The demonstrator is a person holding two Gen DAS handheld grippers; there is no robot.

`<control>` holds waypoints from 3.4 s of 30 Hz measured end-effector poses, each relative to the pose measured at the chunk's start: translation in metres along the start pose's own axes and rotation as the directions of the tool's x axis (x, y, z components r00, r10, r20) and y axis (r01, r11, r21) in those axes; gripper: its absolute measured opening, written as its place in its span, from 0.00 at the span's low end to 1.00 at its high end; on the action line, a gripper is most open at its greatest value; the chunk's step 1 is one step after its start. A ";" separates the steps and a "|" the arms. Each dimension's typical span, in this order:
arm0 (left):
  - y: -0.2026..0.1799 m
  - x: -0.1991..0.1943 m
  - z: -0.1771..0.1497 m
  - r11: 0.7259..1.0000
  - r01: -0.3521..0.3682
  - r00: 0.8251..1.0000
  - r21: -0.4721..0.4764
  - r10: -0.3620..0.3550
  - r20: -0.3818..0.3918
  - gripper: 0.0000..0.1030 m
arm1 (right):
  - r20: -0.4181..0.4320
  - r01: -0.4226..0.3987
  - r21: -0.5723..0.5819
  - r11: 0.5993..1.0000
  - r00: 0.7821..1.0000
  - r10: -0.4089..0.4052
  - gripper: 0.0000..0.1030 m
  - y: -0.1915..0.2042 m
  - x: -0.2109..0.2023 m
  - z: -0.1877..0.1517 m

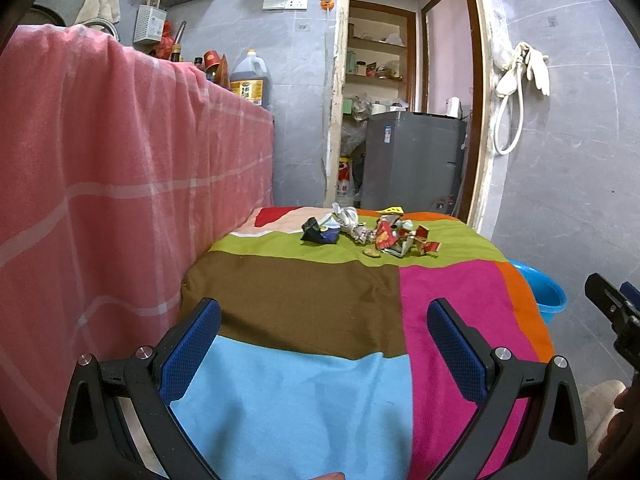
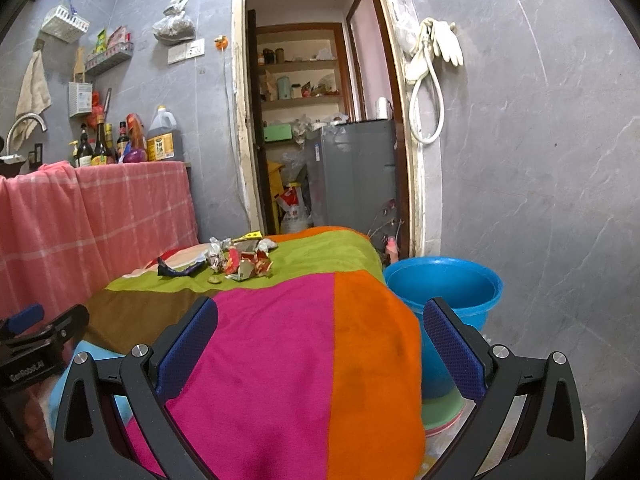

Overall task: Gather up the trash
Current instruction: 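Grasp the blue snack wrapper with the left tool while the right tool grasps a red paper wrapper, then lift both held wrappers and carry them over the blue bucket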

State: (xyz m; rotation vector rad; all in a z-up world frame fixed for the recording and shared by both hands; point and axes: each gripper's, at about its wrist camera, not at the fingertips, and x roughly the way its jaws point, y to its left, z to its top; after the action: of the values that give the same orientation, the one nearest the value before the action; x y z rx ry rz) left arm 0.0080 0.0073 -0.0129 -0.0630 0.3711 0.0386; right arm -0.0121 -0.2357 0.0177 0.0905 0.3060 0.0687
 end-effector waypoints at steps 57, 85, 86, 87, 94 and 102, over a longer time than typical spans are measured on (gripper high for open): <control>0.059 0.228 0.075 0.981 0.000 0.923 -0.194 -0.075 -0.378 0.44 | -0.485 -0.350 -0.083 0.933 0.832 0.269 0.55 0.069 0.289 0.035; 0.053 0.160 0.065 0.966 -0.074 0.941 -0.247 -0.014 -0.338 0.16 | -0.446 -0.392 0.068 0.918 0.811 0.379 0.13 0.051 0.265 0.031; 0.053 0.158 0.065 0.966 -0.074 0.941 -0.248 -0.015 -0.339 0.16 | -0.444 -0.394 0.074 0.916 0.810 0.384 0.13 0.049 0.261 0.030; 0.052 0.156 0.064 0.966 -0.073 0.941 -0.249 -0.016 -0.339 0.16 | -0.444 -0.396 0.074 0.915 0.809 0.386 0.13 0.047 0.258 0.030; 0.049 0.147 0.057 0.964 -0.059 0.936 -0.261 -0.037 -0.350 0.16 | -0.466 -0.414 0.074 0.907 0.790 0.399 0.16 0.039 0.236 0.024; 0.049 0.147 0.053 0.960 -0.050 0.931 -0.277 -0.056 -0.361 0.16 | -0.456 -0.416 0.093 0.905 0.790 0.410 0.36 0.035 0.232 0.024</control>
State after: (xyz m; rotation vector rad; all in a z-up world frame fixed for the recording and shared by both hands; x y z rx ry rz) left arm 0.1617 0.0632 -0.0202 -0.3579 0.7389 0.0773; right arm 0.2138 -0.1835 -0.0254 0.1278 0.7693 0.5385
